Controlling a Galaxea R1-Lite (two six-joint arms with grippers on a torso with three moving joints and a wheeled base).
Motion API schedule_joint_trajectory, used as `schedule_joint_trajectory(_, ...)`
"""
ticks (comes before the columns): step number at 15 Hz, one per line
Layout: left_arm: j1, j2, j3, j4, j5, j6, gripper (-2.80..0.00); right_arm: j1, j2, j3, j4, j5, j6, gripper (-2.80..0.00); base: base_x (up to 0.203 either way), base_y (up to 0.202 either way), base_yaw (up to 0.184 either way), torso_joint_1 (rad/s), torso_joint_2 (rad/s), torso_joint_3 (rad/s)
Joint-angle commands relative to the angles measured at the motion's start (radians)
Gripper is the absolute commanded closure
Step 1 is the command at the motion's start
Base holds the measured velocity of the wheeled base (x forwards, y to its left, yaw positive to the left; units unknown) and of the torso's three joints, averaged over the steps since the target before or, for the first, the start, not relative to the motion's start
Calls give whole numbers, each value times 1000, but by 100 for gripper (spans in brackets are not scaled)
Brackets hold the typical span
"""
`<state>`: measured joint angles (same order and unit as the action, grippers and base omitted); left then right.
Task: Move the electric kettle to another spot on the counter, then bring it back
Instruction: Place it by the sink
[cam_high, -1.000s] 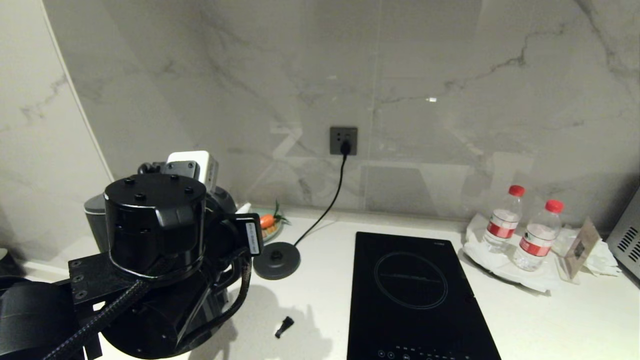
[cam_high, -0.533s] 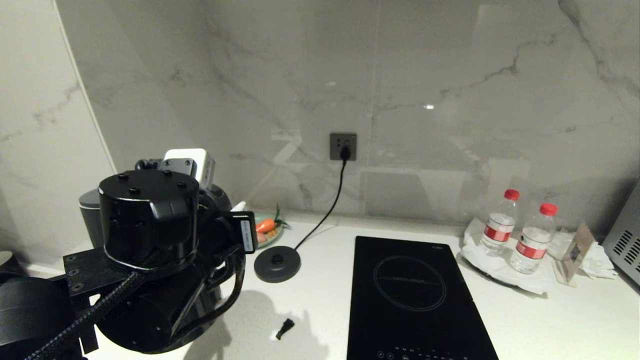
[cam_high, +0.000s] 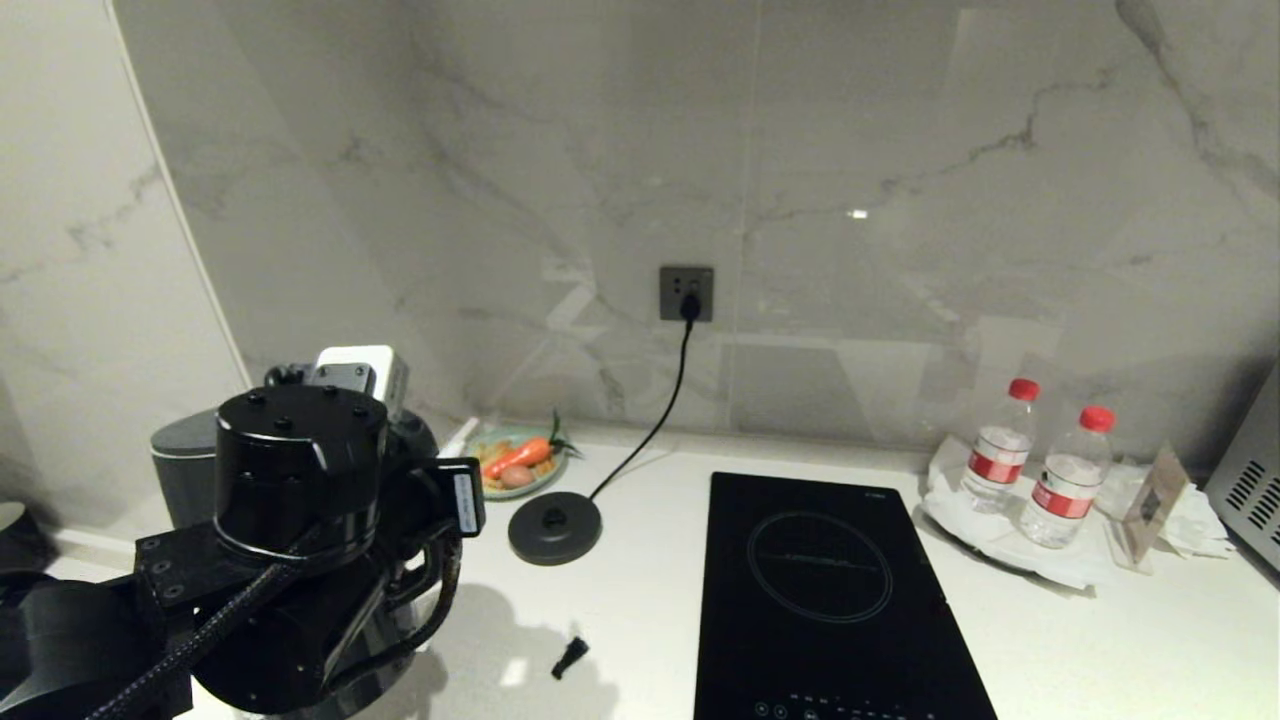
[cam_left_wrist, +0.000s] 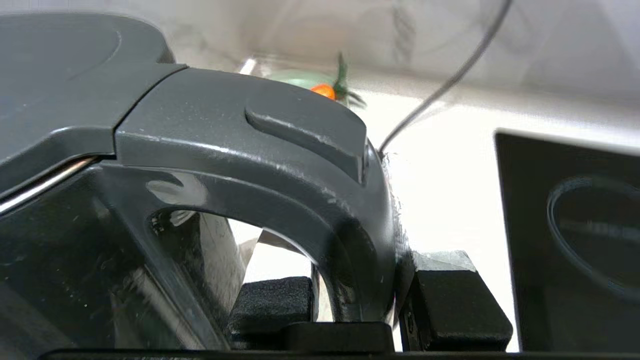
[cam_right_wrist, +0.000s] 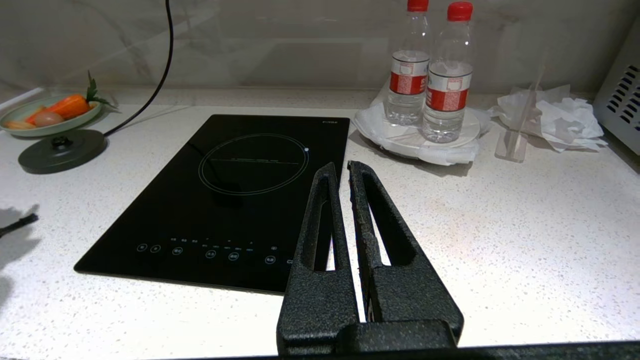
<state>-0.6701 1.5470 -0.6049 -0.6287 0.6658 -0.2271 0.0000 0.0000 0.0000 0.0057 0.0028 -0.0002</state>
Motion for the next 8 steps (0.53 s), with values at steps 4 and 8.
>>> schedule_joint_trajectory(4, 99, 32, 171, -333, -21, -12, 0, 0, 0, 0, 0, 0, -1, 0, 0, 0, 0, 0, 0, 0)
schedule_joint_trajectory(8, 110, 10, 288, -354, -22, -48, 0, 0, 1, 0, 0, 0, -1, 0, 0, 0, 0, 0, 0, 0)
